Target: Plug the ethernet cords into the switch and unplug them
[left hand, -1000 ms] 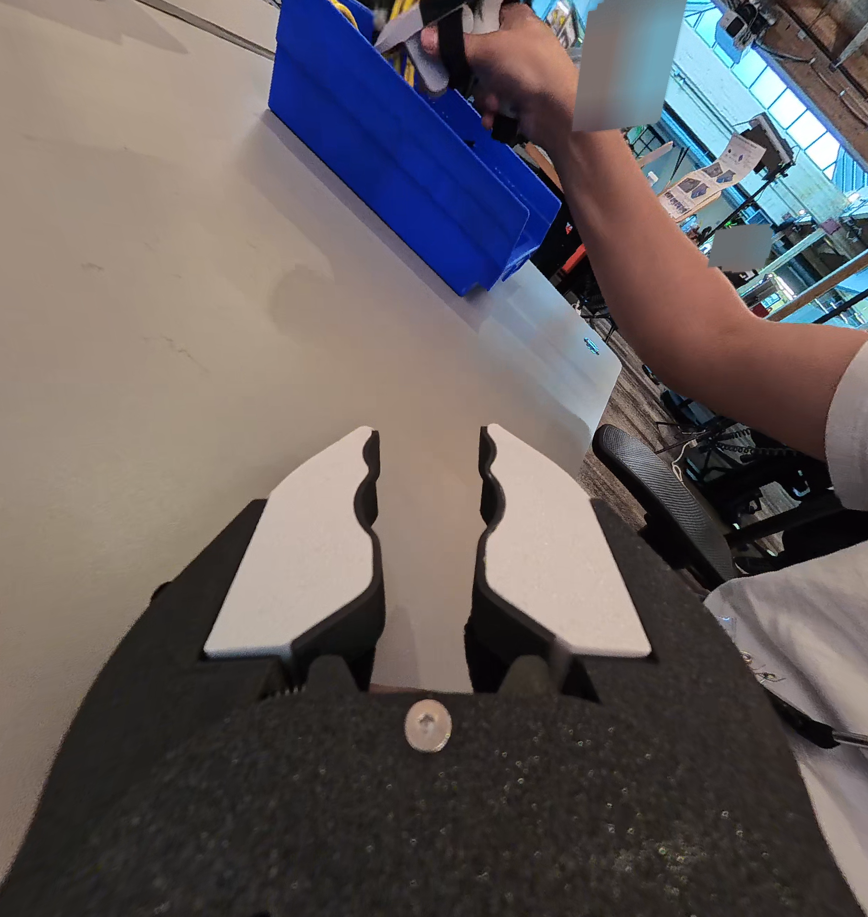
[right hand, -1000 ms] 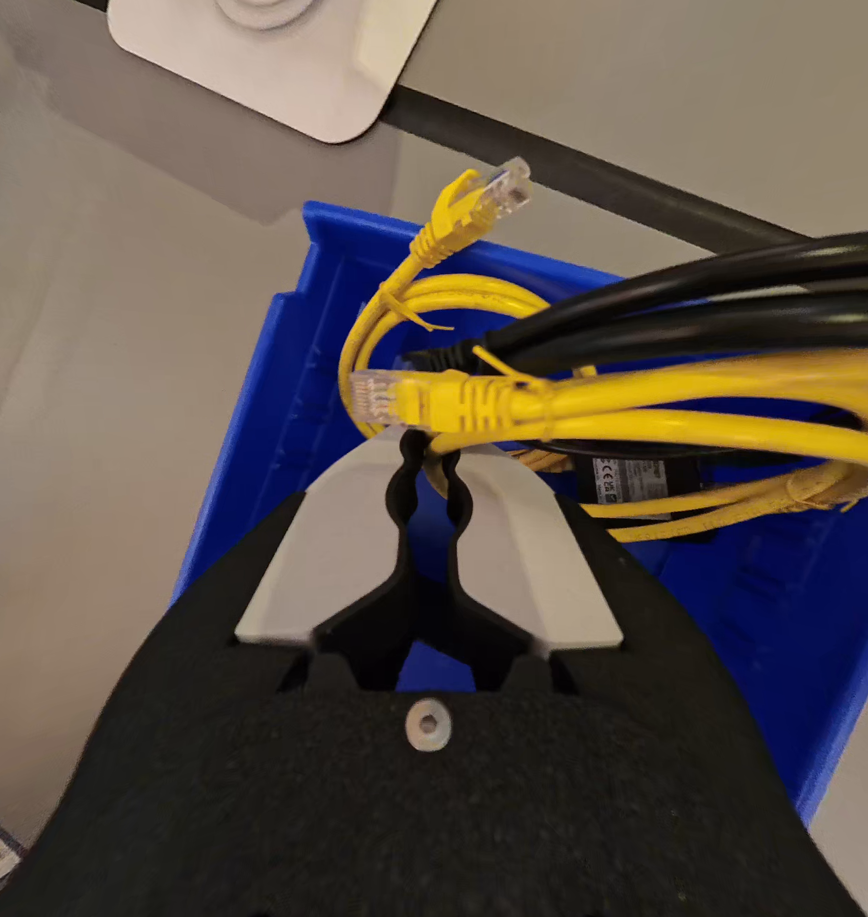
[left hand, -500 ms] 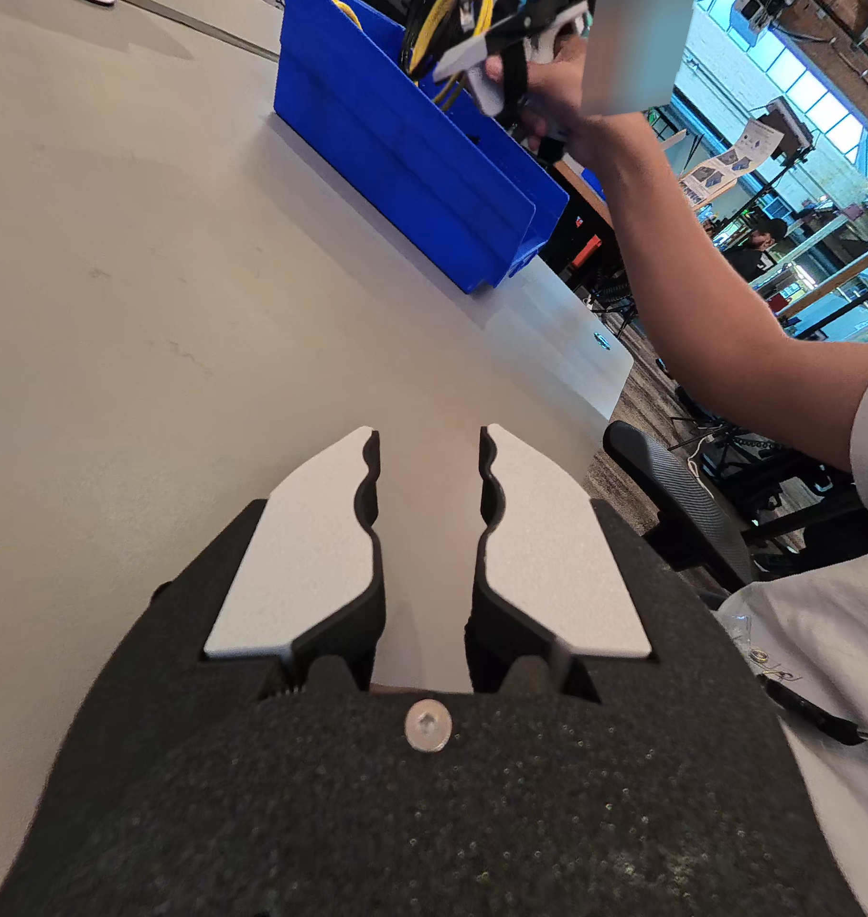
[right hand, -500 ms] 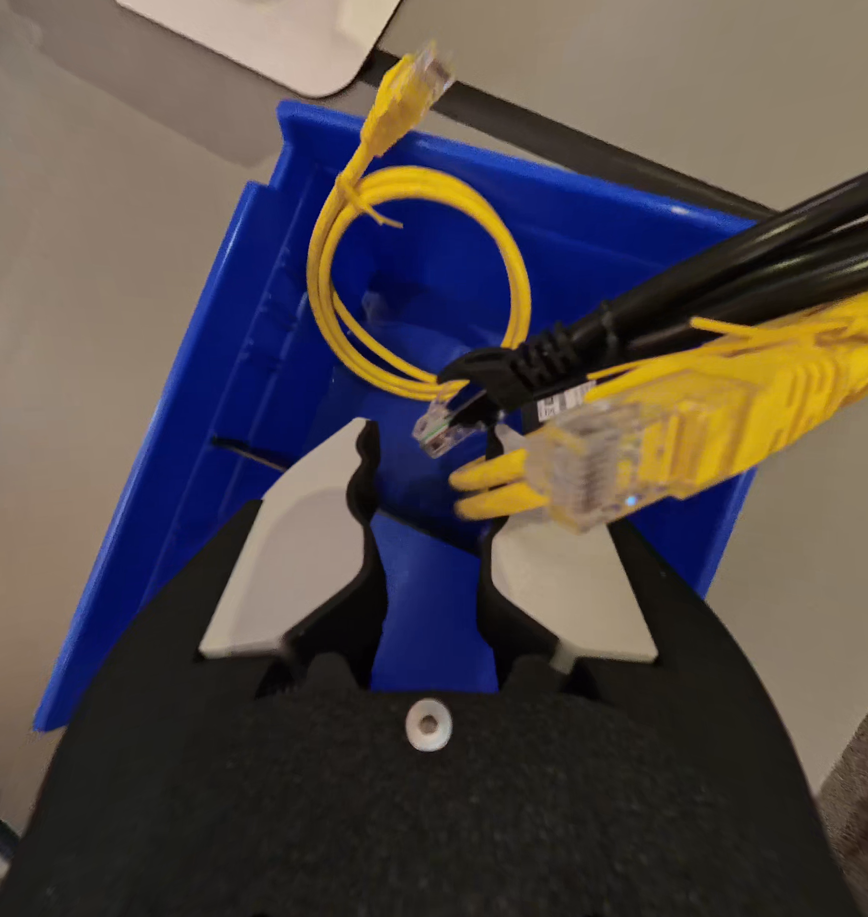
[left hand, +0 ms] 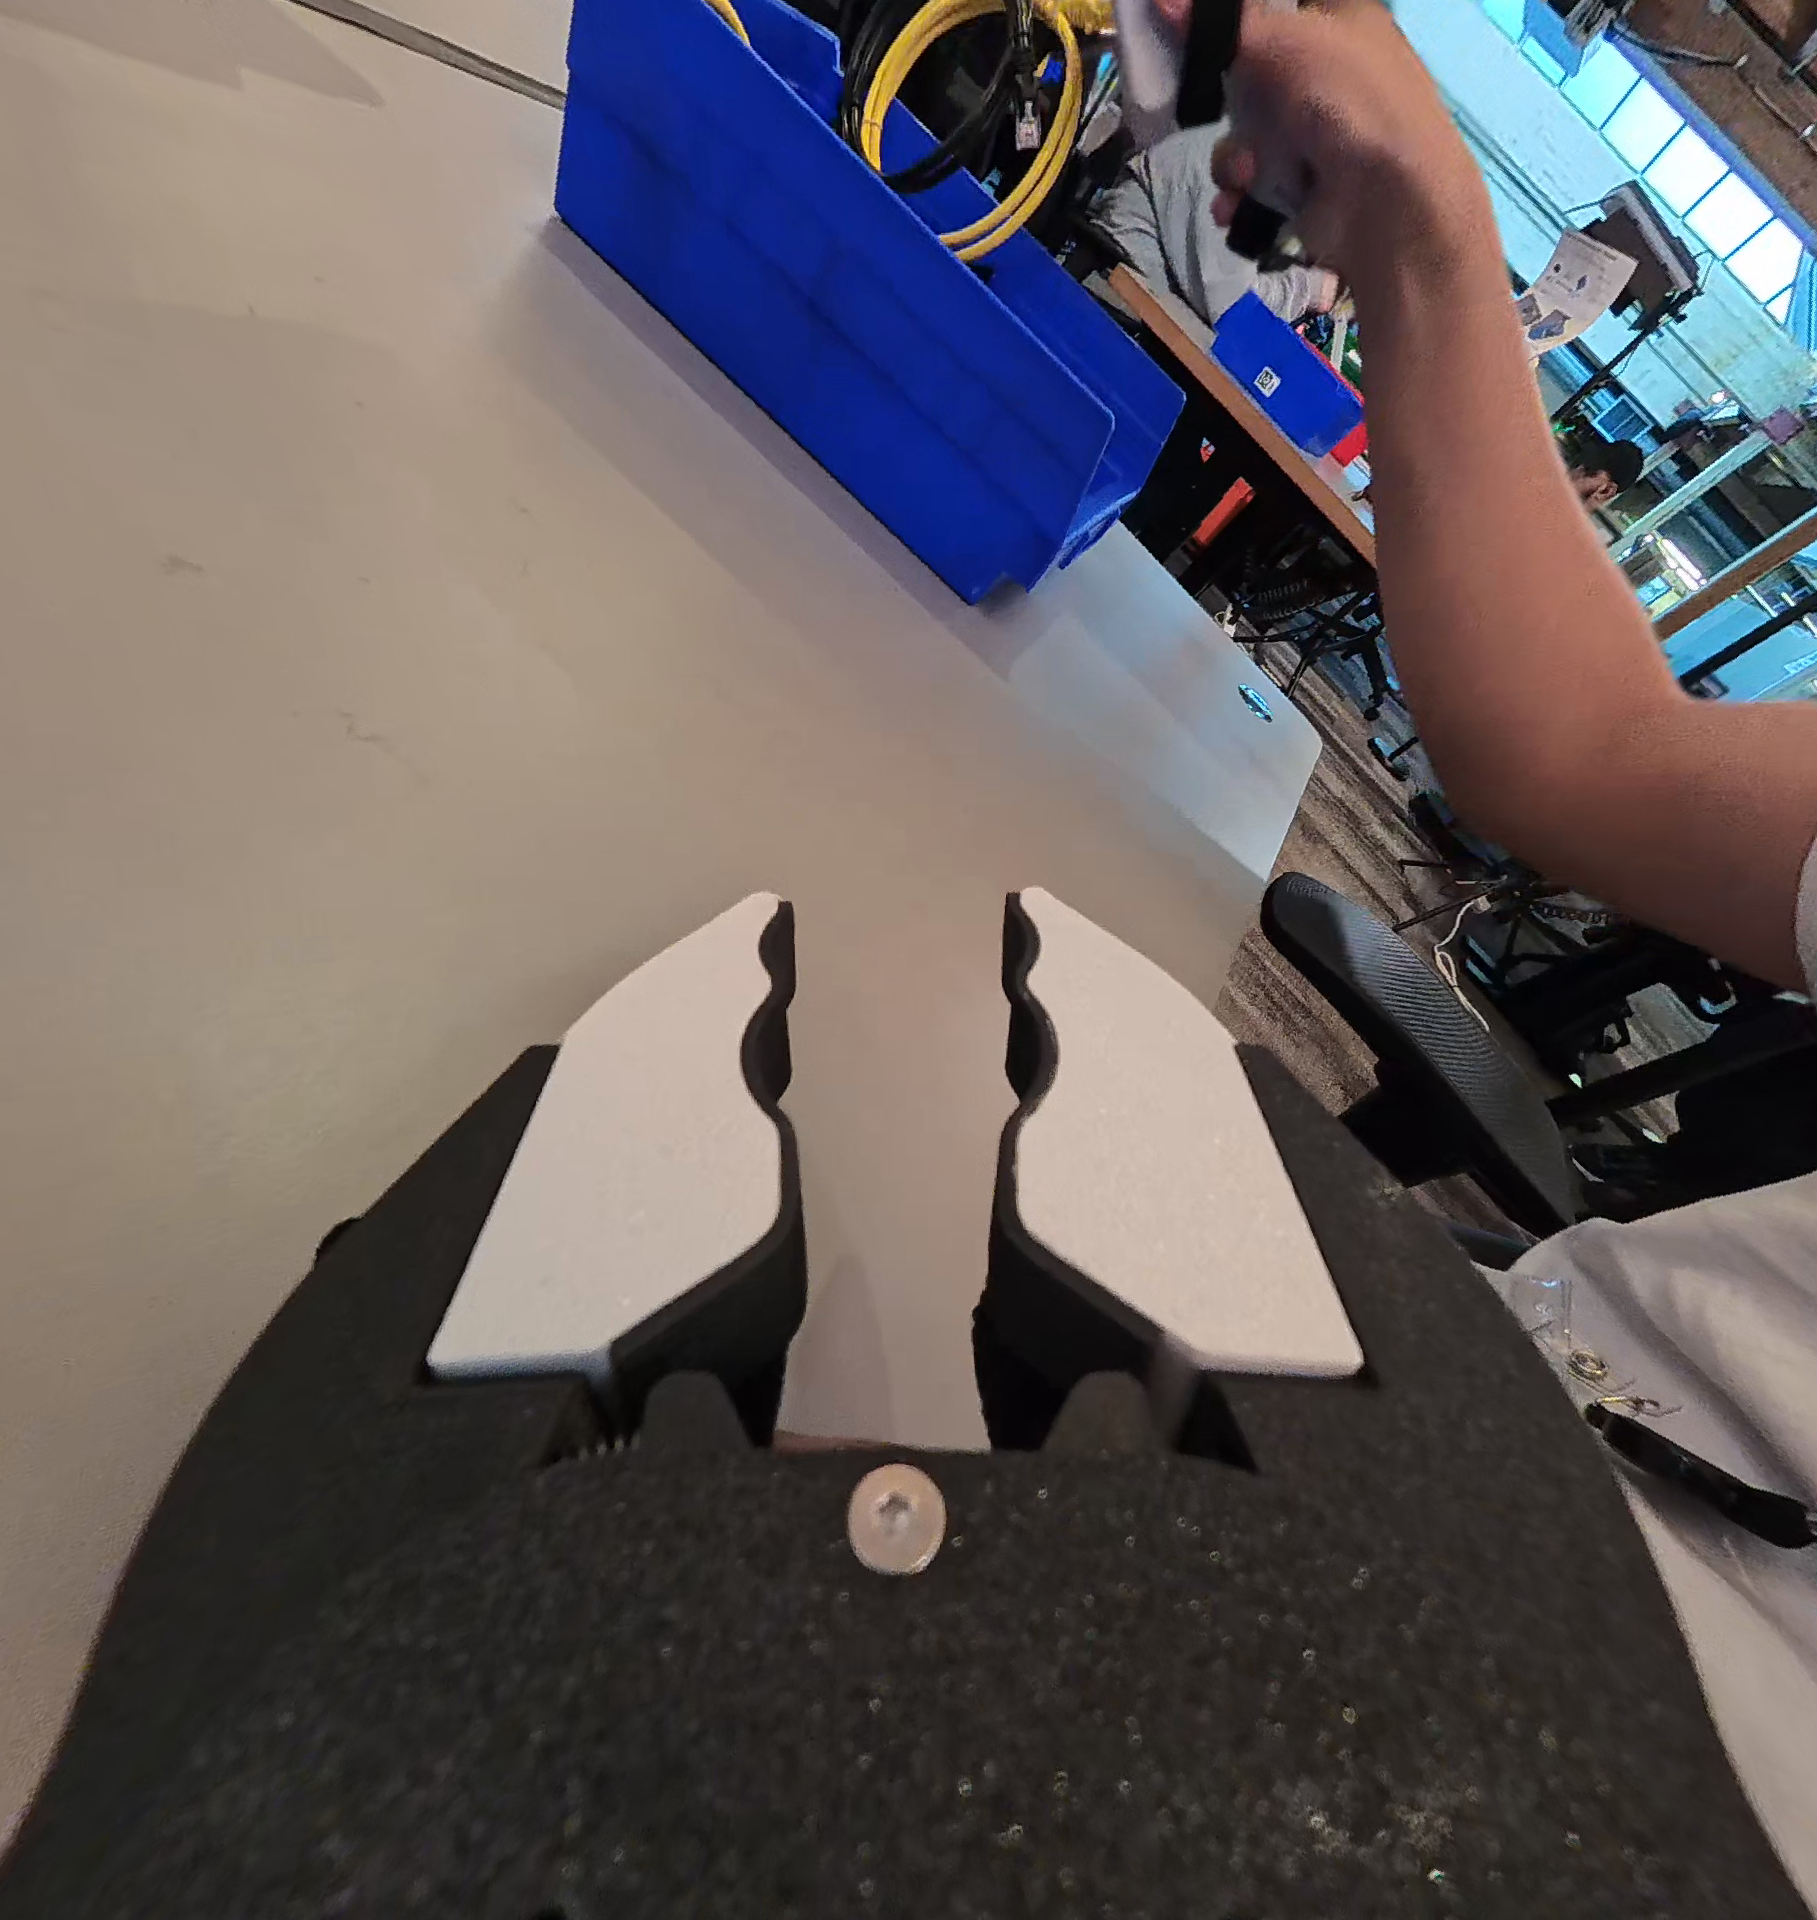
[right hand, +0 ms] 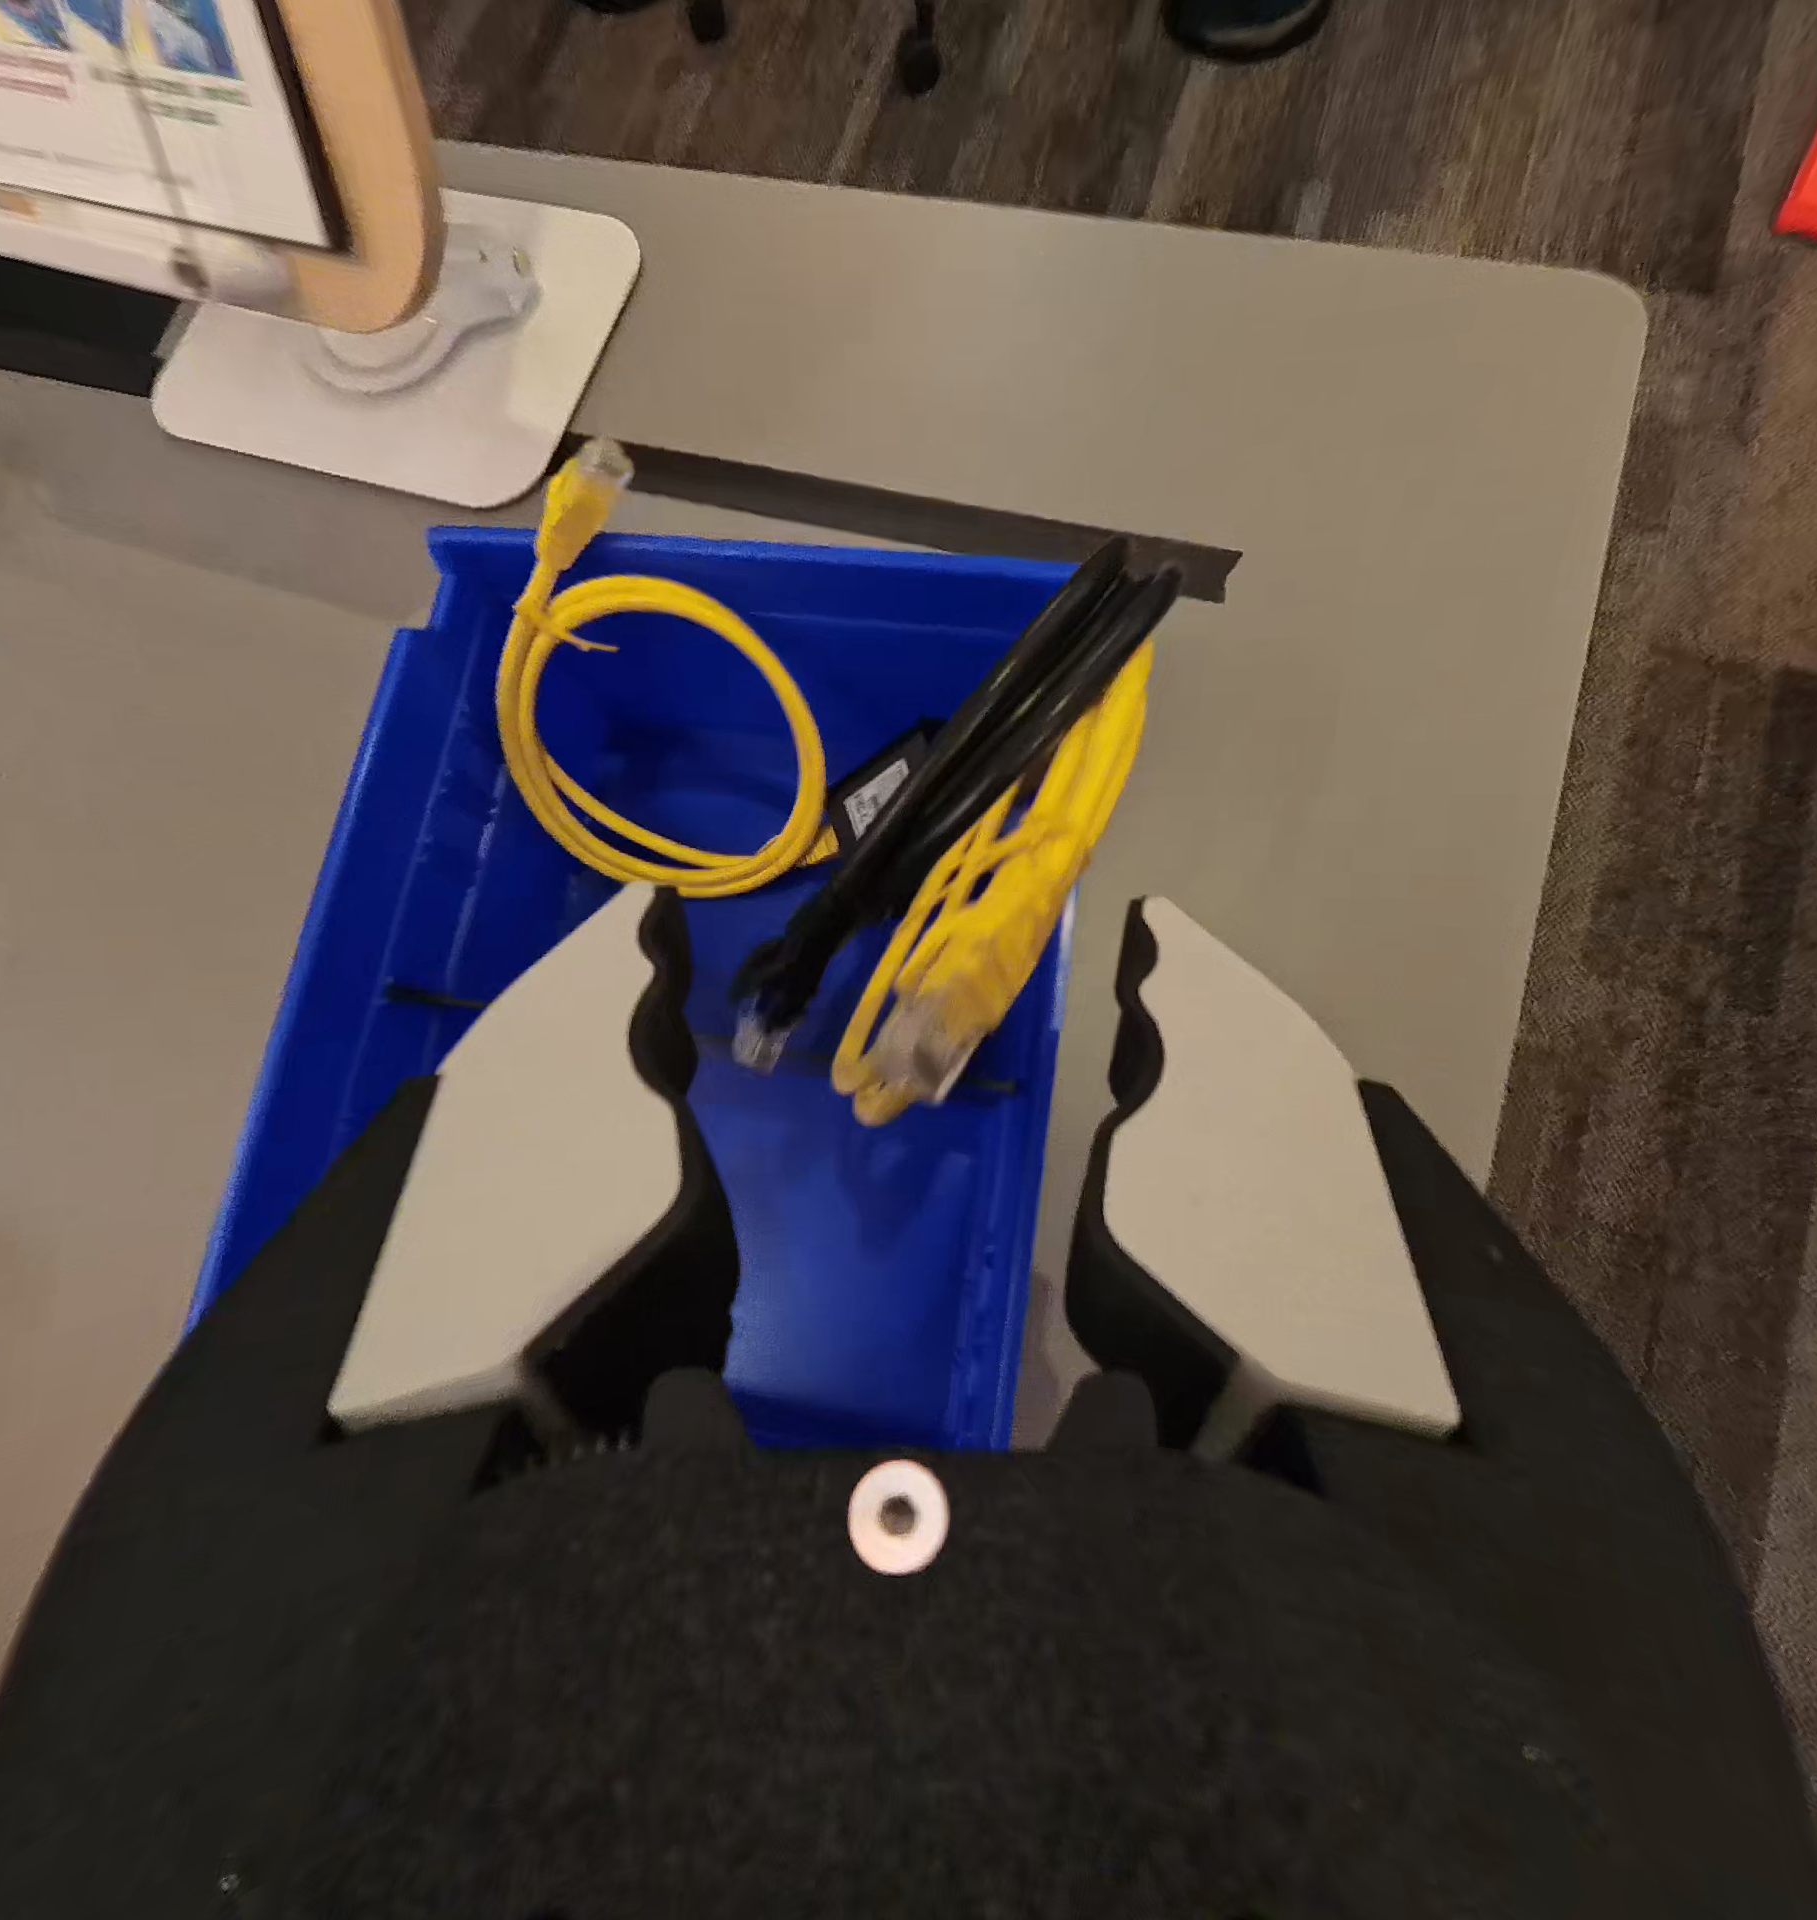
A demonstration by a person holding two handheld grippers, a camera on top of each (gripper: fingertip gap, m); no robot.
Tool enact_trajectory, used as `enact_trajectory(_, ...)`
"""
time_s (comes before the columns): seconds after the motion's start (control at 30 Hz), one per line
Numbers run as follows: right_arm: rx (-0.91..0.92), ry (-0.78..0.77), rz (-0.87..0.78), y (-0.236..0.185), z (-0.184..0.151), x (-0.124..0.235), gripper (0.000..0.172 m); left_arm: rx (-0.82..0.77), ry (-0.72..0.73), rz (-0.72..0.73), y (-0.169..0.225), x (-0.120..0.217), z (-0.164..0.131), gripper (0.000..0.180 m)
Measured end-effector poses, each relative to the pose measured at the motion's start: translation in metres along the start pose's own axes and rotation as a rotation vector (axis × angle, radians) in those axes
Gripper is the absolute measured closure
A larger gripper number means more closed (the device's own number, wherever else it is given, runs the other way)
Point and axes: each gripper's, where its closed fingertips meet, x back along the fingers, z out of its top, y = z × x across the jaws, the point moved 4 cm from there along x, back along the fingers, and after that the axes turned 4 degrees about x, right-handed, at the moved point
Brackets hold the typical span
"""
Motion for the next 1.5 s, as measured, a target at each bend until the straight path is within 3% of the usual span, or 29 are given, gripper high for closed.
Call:
enact_trajectory(0.13,0.003,-0.254,-0.056,0.023,0.013,-0.035,0.102,-0.017,-0.015,0.007,0.001,-0.002,-0.002,0.143)
enact_trajectory(0.17,0.01,-0.354,-0.014,0.023,0.012,-0.043,0.126,-0.023,-0.018,0.011,0.001,-0.003,-0.002,0.143)
enact_trajectory(0.23,0.126,-0.477,-0.081,0.029,0.014,-0.051,0.141,-0.032,-0.018,0.02,0.001,-0.001,-0.003,0.143)
enact_trajectory(0.37,0.461,-0.494,-0.154,0.017,0.029,-0.058,0.144,-0.019,-0.009,0.025,-0.002,0.002,-0.002,0.143)
enact_trajectory(0.5,0.416,-0.525,-0.169,0.018,0.015,-0.076,0.145,-0.006,0.002,0.024,-0.005,0.004,0.0,0.143)
enact_trajectory(0.8,0.482,-0.569,-0.353,0.01,0.013,-0.079,0.145,-0.028,-0.001,0.018,-0.001,0.001,0.001,0.143)
enact_trajectory(0.9,0.462,-0.484,-0.323,0.013,0.016,-0.079,0.142,-0.087,0.026,0.058,-0.002,0.006,0.006,0.142)
enact_trajectory(1.03,0.418,-0.326,-0.345,0.015,0.022,-0.056,0.123,-0.212,0.115,0.216,-0.009,0.031,0.027,0.138)
enact_trajectory(1.2,0.318,0.043,-0.259,-0.023,0.017,0.013,0.124,-0.194,0.322,0.523,-0.028,0.105,0.054,0.136)
enact_trajectory(1.27,0.282,0.229,-0.113,-0.056,-0.004,0.036,0.133,-0.152,0.416,0.62,-0.037,0.139,0.054,0.136)
enact_trajectory(1.33,0.222,0.369,0.003,-0.083,-0.036,0.047,0.124,-0.146,0.508,0.738,-0.048,0.168,0.053,0.135)
enact_trajectory(1.4,0.169,0.377,0.038,-0.098,-0.075,0.048,0.11,-0.186,0.594,0.862,-0.057,0.191,0.054,0.135)
enact_trajectory(1.5,0.123,0.413,0.018,-0.107,-0.121,0.045,0.115,-0.23,0.531,0.935,-0.071,0.19,0.049,0.136)
